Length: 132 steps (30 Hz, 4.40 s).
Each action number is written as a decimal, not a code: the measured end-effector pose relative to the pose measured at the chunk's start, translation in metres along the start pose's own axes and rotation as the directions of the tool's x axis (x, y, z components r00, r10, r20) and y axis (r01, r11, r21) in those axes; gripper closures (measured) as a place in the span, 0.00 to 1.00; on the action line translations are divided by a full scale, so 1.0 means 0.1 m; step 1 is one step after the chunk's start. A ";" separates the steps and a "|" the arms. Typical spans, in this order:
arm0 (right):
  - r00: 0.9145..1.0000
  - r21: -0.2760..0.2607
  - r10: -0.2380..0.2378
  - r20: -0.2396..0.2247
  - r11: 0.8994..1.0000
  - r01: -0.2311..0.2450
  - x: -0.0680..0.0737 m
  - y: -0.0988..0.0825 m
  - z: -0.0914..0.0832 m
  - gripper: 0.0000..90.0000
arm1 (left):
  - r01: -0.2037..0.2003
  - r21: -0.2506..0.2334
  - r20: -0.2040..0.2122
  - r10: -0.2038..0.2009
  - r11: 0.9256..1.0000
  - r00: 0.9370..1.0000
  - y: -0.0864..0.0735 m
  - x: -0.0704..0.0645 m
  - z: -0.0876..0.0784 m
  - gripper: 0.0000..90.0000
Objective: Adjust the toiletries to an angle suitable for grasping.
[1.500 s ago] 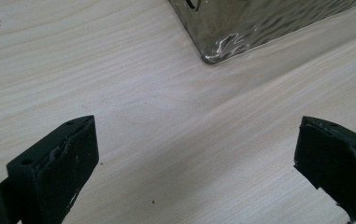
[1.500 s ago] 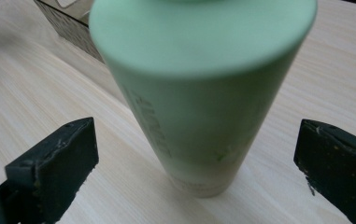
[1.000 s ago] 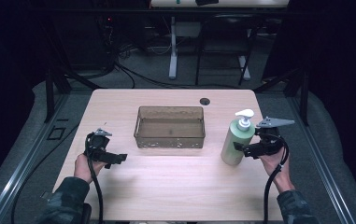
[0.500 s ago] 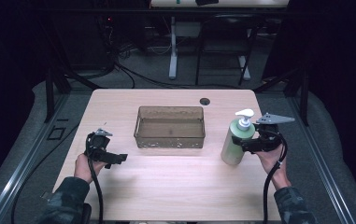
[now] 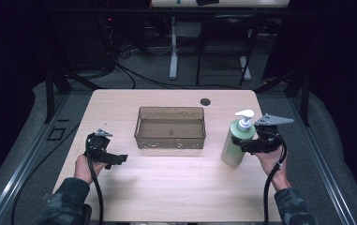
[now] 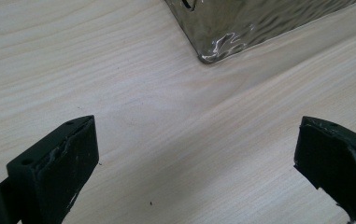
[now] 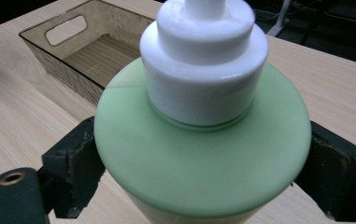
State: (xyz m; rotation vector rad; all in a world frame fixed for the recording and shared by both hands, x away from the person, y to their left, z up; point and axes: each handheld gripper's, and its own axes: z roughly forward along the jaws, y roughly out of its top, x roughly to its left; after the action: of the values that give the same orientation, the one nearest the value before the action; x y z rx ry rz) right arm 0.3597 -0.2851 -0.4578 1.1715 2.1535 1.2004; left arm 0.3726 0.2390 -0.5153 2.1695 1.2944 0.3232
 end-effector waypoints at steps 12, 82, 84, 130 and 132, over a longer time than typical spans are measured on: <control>1.000 0.001 0.002 0.016 1.000 -0.002 0.11 -0.01 -0.01 0.13 | 0.000 -0.004 0.002 0.000 1.000 1.000 0.00 0.00 -0.01 0.00; 0.992 -0.004 -0.083 -0.099 0.997 0.083 1.16 0.16 0.37 0.13 | -0.019 0.004 -0.001 0.019 1.000 1.000 0.02 -0.05 0.01 0.00; 0.992 -0.006 -0.082 -0.101 0.997 0.082 1.19 0.16 0.39 0.13 | -0.016 0.004 -0.001 0.016 1.000 1.000 0.02 -0.05 0.02 0.00; 0.982 0.084 -0.115 -0.150 0.988 0.128 1.16 0.06 0.41 0.00 | -0.085 0.012 0.061 0.084 0.996 0.995 0.04 -0.07 0.05 0.00; 0.984 0.109 -0.111 -0.141 0.986 0.127 1.06 -0.05 0.35 0.00 | -0.081 0.017 0.076 0.080 0.997 0.994 0.05 -0.07 0.05 0.00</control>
State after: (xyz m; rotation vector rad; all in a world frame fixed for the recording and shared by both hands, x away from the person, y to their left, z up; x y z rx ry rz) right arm 0.3211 -0.1815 -0.4766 1.0173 2.3870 1.1445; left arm 0.3748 0.2292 -0.5159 2.2334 1.1759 0.2589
